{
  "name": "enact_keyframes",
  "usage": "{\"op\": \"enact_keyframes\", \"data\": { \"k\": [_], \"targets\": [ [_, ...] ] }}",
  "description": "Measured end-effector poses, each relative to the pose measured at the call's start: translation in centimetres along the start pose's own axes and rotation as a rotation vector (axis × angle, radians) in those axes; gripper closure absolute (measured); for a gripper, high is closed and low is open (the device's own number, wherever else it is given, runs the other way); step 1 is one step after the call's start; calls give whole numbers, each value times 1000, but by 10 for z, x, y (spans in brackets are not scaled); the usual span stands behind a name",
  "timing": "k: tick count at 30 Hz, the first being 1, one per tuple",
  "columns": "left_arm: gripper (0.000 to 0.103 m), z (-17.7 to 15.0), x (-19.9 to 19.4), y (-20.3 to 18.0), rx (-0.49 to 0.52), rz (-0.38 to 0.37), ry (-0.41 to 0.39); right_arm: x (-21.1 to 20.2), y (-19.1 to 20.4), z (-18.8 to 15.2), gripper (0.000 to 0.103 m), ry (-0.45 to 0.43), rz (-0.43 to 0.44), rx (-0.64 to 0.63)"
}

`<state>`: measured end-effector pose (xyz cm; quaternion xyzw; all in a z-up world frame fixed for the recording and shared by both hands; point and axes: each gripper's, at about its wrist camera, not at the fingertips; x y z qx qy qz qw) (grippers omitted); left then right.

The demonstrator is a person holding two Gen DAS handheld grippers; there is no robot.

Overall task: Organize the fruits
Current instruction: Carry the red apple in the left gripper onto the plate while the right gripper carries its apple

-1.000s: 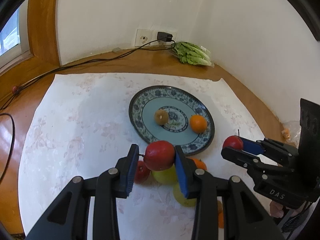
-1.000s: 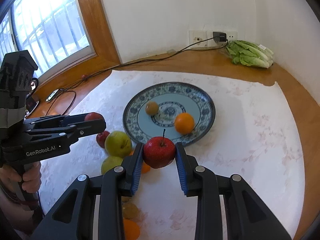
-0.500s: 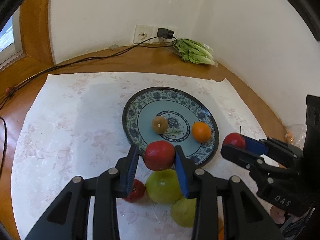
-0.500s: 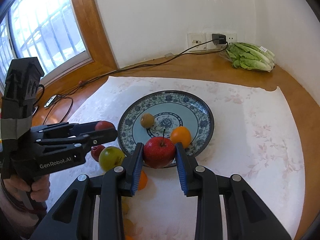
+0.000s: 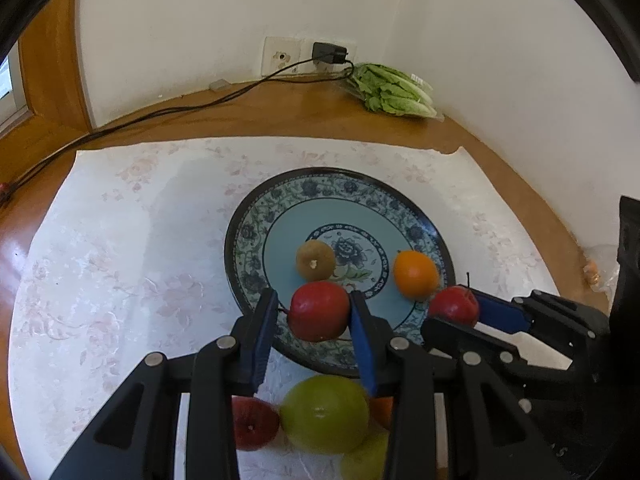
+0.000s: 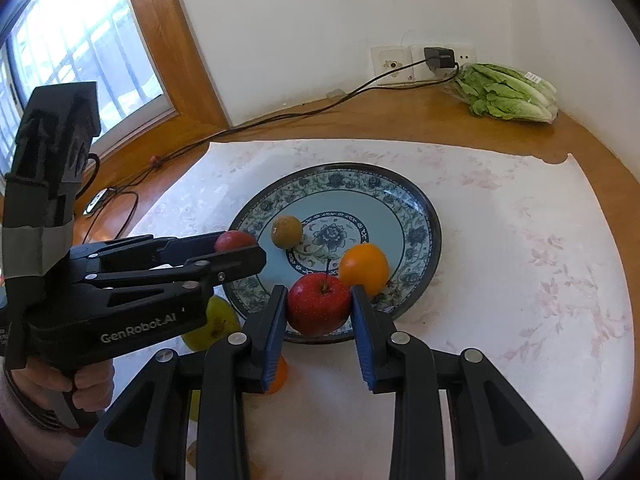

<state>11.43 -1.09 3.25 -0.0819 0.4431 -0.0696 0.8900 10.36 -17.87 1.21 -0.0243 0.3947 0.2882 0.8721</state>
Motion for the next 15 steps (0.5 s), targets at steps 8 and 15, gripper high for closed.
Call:
{"op": "enact_keyframes", "data": {
  "k": [8,15],
  "targets": [
    [66,0,12,3,-9,-6,19,11,-2,-1,71,11,-18,-3],
    [66,1,17,2,0,-13,23,16,-4,-1,71,15,-23,2]
  ]
}}
Point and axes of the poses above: each gripper's, at about its wrist camera, not at the fingertips, and x roughly the way its jaws point, y to its left, z to its top, and after that the axes turned 2 degrees about -z, right-handed
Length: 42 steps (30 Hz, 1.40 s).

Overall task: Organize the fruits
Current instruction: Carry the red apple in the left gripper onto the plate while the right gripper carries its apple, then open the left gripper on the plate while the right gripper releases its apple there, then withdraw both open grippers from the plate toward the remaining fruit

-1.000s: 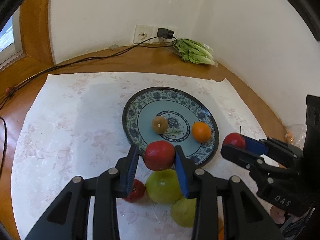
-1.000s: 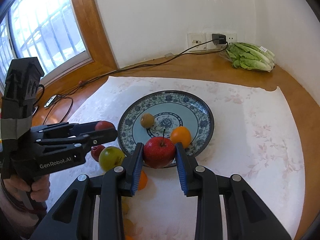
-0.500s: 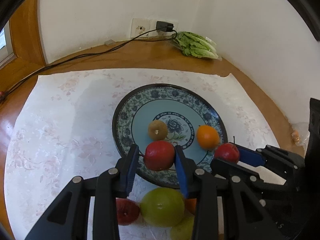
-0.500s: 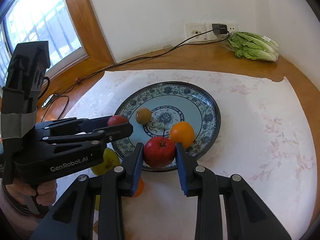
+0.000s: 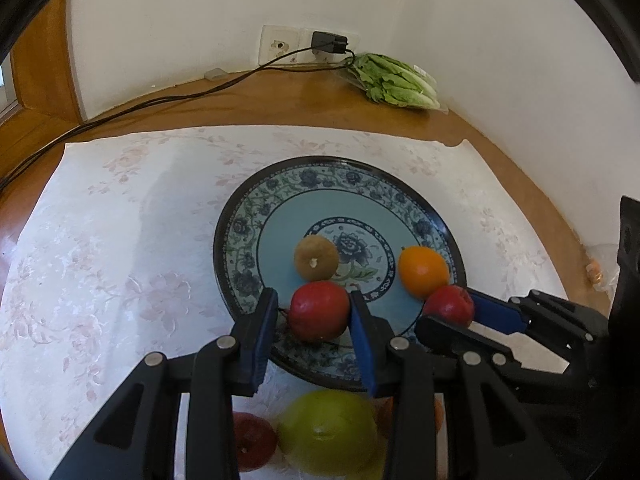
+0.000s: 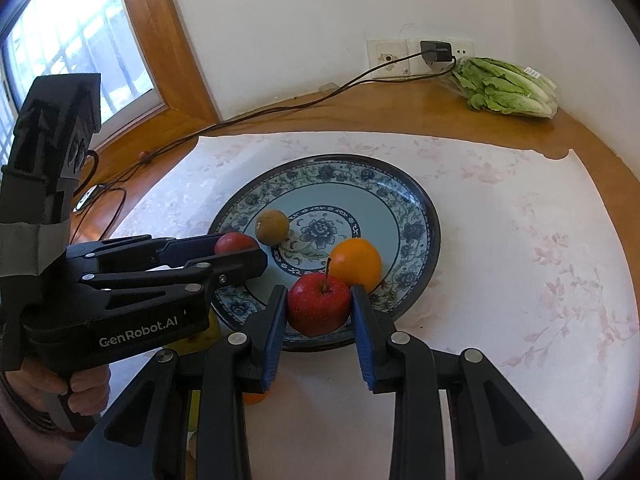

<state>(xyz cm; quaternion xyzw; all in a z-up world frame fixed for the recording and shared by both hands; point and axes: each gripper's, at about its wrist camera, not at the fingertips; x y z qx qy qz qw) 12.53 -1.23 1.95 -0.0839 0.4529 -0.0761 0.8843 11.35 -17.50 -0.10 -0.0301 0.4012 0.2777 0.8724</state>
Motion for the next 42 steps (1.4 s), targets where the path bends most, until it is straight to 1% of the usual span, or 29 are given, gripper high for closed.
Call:
{"op": "enact_keyframes", "data": {
  "k": [16,19,21,24,27,28,29,31,33,42],
  "targets": [
    [66,-1,0,1,1,-13,0,4,-2,-2,71,0,-3,9],
    [64,-1,0,1,-3,-20,3,4,-3,-2,71,-2,1,12],
    [60,-2,-1,0,-4,-27,5,4,-4,-2,71,-1,2,15],
    [58,-3,-4,-1,0,-32,4,4,-4,-2,70,1,5,19],
    [57,-4,-10,-1,-2,-30,1,2,-4,-2,67,2,10,25],
    [57,-4,-12,-1,-6,-31,1,1,-4,-1,63,0,7,26],
    [56,-4,-15,1,-9,-33,-1,0,-4,-1,60,-4,2,26],
    [52,-5,-21,1,-12,-35,-6,-4,-3,-1,58,-13,-2,24],
    [49,-6,-27,2,-9,-28,-15,-9,-2,-2,57,-21,-3,21],
    [49,-16,-56,14,-36,-7,-49,-32,1,-9,56,-48,11,49]
  ]
}}
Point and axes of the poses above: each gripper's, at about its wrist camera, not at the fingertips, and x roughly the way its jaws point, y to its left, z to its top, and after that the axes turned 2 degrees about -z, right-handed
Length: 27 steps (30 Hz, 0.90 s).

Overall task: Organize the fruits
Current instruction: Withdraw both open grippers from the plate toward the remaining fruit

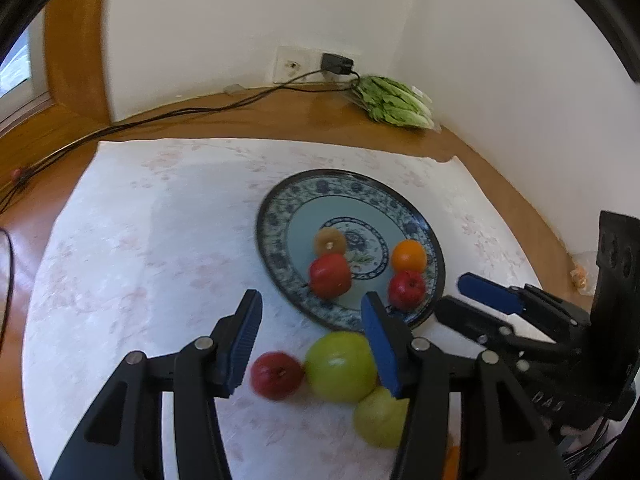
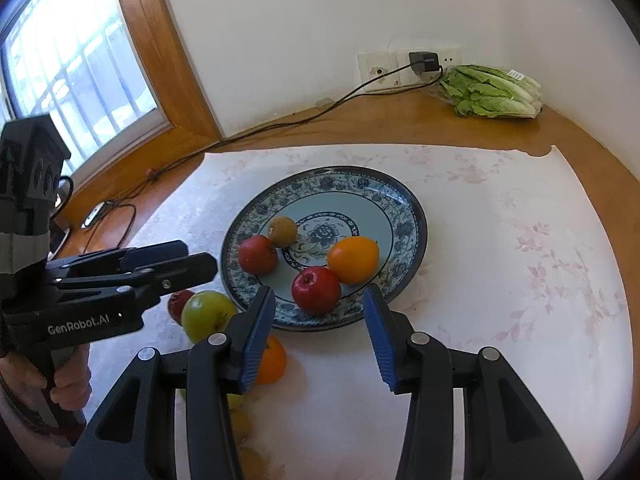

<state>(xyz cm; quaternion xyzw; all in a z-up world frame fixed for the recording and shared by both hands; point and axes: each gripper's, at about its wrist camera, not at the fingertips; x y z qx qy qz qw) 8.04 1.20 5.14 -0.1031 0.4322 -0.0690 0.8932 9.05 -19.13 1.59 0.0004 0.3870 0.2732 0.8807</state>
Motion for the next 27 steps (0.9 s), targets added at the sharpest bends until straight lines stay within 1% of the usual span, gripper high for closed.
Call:
{"op": "enact_keyframes", "data": {
  "k": [5,15,21,27],
  "targets": [
    [48,-12,-13,10,-14,32,-8,-9,2,-5,56,-9,7,8],
    [48,-33,-18,24,-27,62,11,-17,4,-13,56,-7,12,13],
    [48,-41,-13,25,-20,70,26,-16,3,-17,56,3,13,20],
    [48,-44,-9,25,-15,56,14,-15,4,-19,56,8,19,17]
  ]
}}
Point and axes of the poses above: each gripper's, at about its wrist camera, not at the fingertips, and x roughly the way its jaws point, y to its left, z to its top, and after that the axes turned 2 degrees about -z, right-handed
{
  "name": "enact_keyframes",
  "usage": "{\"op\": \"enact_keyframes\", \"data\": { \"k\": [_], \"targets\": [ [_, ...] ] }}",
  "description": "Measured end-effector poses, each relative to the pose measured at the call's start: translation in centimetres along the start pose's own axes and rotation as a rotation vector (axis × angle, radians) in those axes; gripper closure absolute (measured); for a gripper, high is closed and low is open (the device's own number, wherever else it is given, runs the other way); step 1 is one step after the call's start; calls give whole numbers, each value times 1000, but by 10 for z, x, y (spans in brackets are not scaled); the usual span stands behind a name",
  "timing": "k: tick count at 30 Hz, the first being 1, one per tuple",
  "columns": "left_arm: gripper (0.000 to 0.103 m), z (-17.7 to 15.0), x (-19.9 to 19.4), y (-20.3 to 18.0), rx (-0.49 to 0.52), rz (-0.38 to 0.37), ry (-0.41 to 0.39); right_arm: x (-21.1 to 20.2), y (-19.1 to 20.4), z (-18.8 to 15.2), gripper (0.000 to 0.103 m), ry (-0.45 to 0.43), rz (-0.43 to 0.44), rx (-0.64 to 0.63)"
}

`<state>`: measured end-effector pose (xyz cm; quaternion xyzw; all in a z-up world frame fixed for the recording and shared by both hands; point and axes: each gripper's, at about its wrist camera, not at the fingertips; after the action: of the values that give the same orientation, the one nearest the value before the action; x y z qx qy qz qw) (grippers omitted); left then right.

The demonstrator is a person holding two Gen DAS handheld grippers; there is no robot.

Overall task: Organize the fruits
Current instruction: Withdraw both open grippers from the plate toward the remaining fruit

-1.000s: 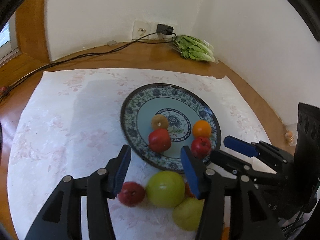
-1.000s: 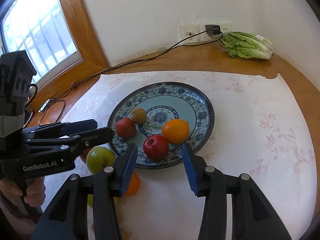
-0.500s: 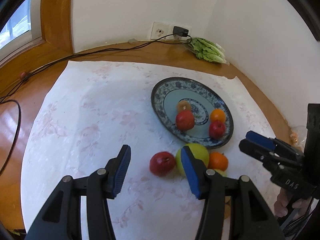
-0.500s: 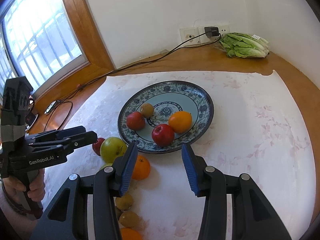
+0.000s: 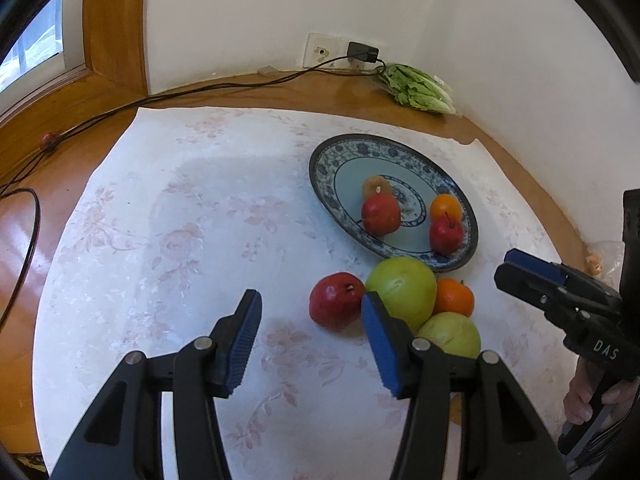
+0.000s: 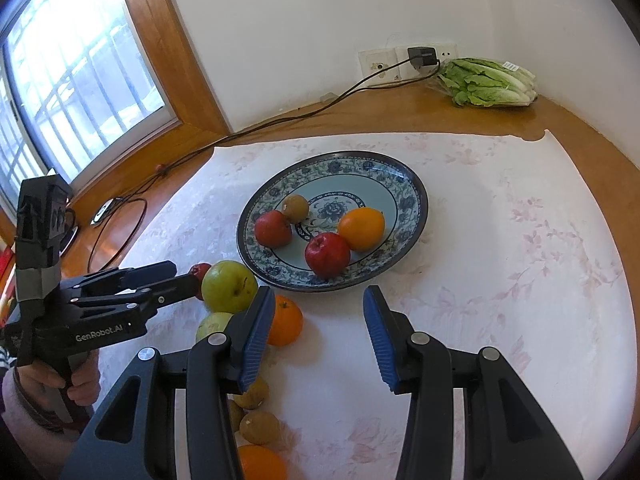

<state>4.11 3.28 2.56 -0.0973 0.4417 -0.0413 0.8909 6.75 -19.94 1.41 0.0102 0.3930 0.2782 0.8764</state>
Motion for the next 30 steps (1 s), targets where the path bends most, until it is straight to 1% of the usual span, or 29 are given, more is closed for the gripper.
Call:
{"op": "enact_keyframes", "data": {
  "k": [5,7,8,9,11,15,18,23,25,26,27,28,30],
  "targets": [
    [49,1,3,-2,6,3,-11,1,0,-1,56,4,6,1],
    [55,1,3,-2,6,-18,-10,1,0,-1,56,3,7,2],
    [60,0,3,-2,7,-28,-10,2,1,-2,56,3,9,2],
    [63,0,3,-3,12,-34,-10,2,1,-2,56,4,11,1],
    [67,0,2,-5,25,-40,-10,3,2,-3,56,9,15,-2],
    [67,1,4,-4,24,-49,-14,3,3,-3,56,10,22,-4],
    [65,1,5,-2,22,-52,-16,4,4,-4,56,15,26,-6],
    [65,0,6,2,15,-77,-9,3,6,-5,56,15,29,-12],
    [66,1,7,3,4,-89,-7,3,7,-5,56,16,30,-11],
    [70,1,8,4,-2,-98,-7,3,7,-5,56,16,30,-11],
    [72,1,8,5,-9,-107,-7,3,7,-6,56,17,31,-11],
    [72,2,8,6,-16,-104,-7,3,8,-6,56,18,31,-11],
    [72,2,6,8,-21,-73,-13,4,8,-7,56,20,31,-10]
  ]
}}
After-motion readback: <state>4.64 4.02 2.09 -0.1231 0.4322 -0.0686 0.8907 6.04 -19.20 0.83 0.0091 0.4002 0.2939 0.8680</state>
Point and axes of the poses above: each gripper's, at about its wrist camera, not at the fingertips, and x roughly the way its jaws point, y to its left, z to its top, and after that the axes turned 2 degrees about -z, right-handed
